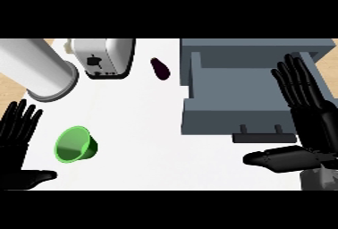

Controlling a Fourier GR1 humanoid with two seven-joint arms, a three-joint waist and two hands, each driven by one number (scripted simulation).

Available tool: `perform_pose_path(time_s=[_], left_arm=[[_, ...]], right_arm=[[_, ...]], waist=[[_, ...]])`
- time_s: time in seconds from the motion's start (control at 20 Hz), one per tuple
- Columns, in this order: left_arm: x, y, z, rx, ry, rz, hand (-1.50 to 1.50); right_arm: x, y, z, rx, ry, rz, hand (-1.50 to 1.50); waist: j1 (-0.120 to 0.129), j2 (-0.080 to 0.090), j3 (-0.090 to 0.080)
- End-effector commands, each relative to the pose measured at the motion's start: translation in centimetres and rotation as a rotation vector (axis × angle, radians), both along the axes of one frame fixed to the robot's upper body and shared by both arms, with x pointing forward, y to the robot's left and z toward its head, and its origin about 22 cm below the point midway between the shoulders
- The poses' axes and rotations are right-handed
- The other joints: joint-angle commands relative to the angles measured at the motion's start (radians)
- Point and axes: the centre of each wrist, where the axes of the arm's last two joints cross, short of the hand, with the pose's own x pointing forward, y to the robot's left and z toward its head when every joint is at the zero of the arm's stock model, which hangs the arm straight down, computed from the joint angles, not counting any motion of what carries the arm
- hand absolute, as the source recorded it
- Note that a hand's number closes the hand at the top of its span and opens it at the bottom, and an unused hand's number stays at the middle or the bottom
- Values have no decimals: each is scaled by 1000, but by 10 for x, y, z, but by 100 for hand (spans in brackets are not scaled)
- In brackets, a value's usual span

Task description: Pick up the cup, place it into the drawer and close the drawer

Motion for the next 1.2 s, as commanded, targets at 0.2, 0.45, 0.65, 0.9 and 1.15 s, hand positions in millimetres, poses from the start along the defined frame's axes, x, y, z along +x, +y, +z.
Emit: perform_pose_path(time_s=[0.2, 0.45, 0.65, 0.9, 1.15], left_arm=[[10, 7, -43, 25, 83, 57, -150], [9, 21, -87, 39, 120, 55, -150], [7, 23, -116, 53, 147, 72, -150], [3, 31, -141, 62, 143, 72, -150], [-1, 35, -158, 54, 125, 102, -150]], right_arm=[[8, -7, -11, -45, -16, -27, -150], [17, 6, 17, -26, -42, 5, -150], [25, -12, 11, 15, -19, -1, -150], [13, -19, 12, -15, -23, -3, -150], [4, -5, 26, 2, -41, 3, -150]], waist=[[-1, 0, 0], [-2, 0, 0], [-3, 1, 0], [-6, 1, 0], [-15, 3, -2]])
